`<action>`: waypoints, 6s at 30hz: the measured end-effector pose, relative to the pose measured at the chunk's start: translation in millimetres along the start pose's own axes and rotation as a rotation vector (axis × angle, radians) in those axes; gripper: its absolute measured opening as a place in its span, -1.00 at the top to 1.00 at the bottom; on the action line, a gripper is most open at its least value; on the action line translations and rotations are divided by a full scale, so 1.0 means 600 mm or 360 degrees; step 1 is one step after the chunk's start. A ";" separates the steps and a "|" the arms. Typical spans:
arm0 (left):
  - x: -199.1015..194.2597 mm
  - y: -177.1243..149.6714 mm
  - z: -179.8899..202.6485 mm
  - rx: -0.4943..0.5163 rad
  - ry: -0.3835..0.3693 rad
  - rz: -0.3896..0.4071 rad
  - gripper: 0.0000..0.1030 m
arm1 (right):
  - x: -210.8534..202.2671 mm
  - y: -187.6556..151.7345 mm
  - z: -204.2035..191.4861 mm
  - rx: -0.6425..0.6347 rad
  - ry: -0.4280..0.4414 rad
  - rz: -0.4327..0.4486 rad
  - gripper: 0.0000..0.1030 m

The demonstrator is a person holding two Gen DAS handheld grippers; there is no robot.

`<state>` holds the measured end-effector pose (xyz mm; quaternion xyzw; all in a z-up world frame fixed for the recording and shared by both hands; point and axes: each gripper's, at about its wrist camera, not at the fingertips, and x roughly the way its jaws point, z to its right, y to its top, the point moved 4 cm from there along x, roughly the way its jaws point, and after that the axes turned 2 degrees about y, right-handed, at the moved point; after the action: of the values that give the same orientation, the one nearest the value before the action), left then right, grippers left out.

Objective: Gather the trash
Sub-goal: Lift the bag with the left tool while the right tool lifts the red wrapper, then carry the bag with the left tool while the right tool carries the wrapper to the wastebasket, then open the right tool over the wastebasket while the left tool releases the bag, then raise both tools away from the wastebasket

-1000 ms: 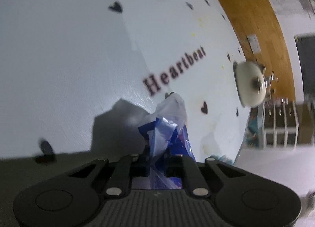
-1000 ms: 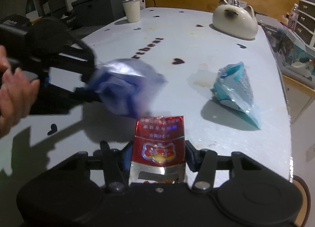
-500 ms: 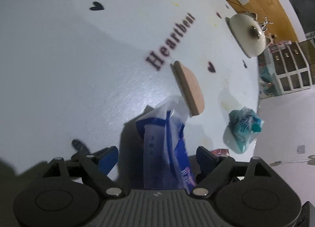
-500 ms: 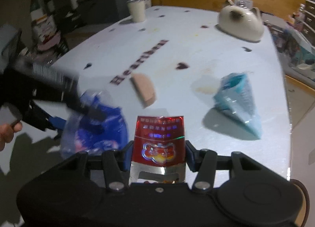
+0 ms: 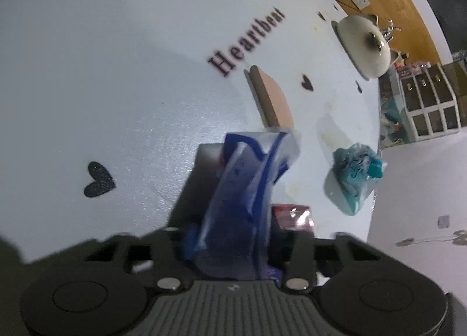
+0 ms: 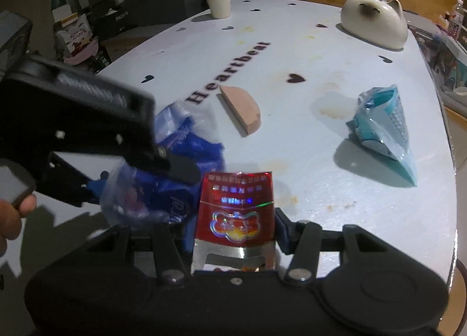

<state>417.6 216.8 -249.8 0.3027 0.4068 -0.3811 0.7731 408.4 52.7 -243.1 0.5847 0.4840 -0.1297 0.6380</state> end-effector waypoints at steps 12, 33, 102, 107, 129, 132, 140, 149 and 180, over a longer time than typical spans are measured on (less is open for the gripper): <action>-0.074 -0.027 0.057 0.0526 0.0265 0.0305 0.80 | -0.048 0.020 0.019 0.0033 -0.0053 0.0062 -0.02; -0.199 -0.158 0.183 0.0833 0.0286 0.0604 0.80 | -0.300 0.017 0.071 0.0180 -0.0213 0.0331 -0.02; 0.610 -0.373 0.503 0.0875 0.0432 -0.0601 0.79 | -0.086 -0.384 0.755 0.1058 -0.0357 -0.0481 -0.02; 0.667 -0.386 0.491 0.0804 0.0437 -0.0646 0.79 | -0.040 -0.416 0.775 0.1129 -0.0331 -0.0530 -0.03; 0.731 -0.383 0.473 0.0959 0.0462 -0.0579 -0.10 | 0.080 -0.422 0.854 0.1442 -0.0258 -0.0405 -0.03; 0.729 -0.385 0.471 0.0981 0.0458 -0.0593 -0.13 | 0.102 -0.415 0.862 0.1459 -0.0195 -0.0410 -0.07; 0.716 -0.400 0.486 0.1068 0.0448 -0.0618 -0.40 | 0.098 -0.405 0.868 0.1393 -0.0204 -0.0364 -0.63; 0.685 -0.408 0.502 0.1099 0.0463 -0.0615 -0.67 | 0.043 -0.421 0.851 0.1312 -0.0204 -0.0414 -0.65; 0.448 -0.424 0.511 0.1139 0.0485 -0.0416 -1.00 | -0.197 -0.409 0.782 0.1029 -0.0382 -0.0334 -1.00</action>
<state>428.8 -247.9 -372.0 0.5513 0.3933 -0.5445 0.4949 388.7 -472.7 -376.0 0.6840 0.3969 -0.4088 0.4555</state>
